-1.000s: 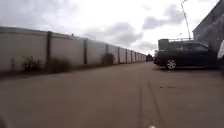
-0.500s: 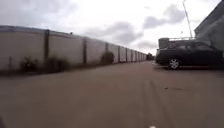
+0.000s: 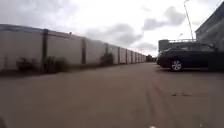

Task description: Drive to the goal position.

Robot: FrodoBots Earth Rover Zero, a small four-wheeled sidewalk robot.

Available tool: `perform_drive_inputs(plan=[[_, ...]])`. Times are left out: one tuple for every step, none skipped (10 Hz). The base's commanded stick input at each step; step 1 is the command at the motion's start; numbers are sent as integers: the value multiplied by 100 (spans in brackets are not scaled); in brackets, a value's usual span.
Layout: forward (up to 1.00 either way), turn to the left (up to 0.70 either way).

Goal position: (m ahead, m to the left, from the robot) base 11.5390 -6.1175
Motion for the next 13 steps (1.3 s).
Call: perform_drive_inputs(plan=[[50, -27], [50, -41], [50, -7], [50, 0], [50, 0], [50, 0], [50, 0], [50, 0], [50, 0], [50, 0], [50, 0], [50, 0], [50, 0]])
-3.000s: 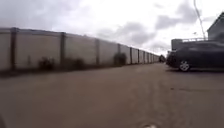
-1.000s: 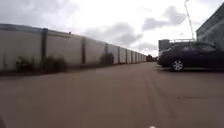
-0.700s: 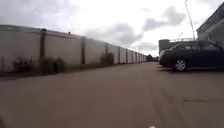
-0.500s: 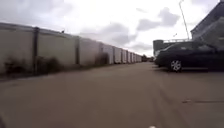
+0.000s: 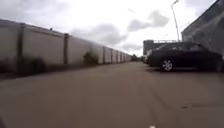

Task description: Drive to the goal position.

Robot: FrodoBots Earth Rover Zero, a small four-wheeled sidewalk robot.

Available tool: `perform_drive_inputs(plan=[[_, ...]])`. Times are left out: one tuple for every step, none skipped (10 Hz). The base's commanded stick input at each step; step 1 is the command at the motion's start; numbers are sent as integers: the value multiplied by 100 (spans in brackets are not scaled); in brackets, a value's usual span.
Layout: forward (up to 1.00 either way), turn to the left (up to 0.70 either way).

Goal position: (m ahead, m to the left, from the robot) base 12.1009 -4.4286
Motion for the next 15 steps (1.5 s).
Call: perform_drive_inputs(plan=[[50, 0], [50, 0], [50, 0], [50, 0], [50, 0], [50, 0], [50, 0], [50, 0], [50, 0], [50, 0], [50, 0], [50, 0], [50, 0], [50, 0], [50, 0]])
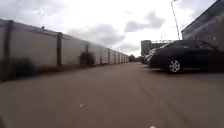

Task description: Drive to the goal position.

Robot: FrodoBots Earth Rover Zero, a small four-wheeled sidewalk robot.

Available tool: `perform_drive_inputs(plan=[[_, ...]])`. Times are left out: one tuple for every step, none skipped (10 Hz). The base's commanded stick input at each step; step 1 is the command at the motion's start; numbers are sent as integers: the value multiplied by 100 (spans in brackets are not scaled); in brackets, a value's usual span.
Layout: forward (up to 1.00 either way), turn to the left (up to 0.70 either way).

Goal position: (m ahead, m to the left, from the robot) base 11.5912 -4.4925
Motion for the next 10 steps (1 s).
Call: perform_drive_inputs(plan=[[50, 0], [50, -15], [50, -46], [50, -49], [50, 0], [50, 0], [50, 0], [50, 0], [50, 0], [50, 0]])
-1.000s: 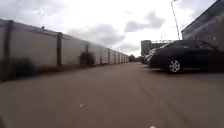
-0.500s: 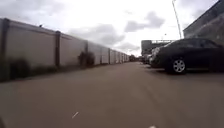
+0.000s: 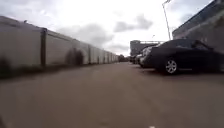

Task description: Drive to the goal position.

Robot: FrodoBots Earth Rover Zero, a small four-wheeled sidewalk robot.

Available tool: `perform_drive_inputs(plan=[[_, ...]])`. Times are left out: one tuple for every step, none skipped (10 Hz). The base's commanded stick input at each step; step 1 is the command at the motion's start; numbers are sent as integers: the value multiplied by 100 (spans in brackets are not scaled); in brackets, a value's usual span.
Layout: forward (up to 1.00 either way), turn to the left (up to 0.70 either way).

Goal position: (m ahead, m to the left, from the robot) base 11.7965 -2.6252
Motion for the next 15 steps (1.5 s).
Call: perform_drive_inputs(plan=[[50, 0], [50, 0], [50, 0], [50, 0], [50, 0], [50, 0], [50, 0], [50, 9], [50, 40], [50, 50], [50, 48], [50, 16], [50, 0], [50, 0], [50, 0]])
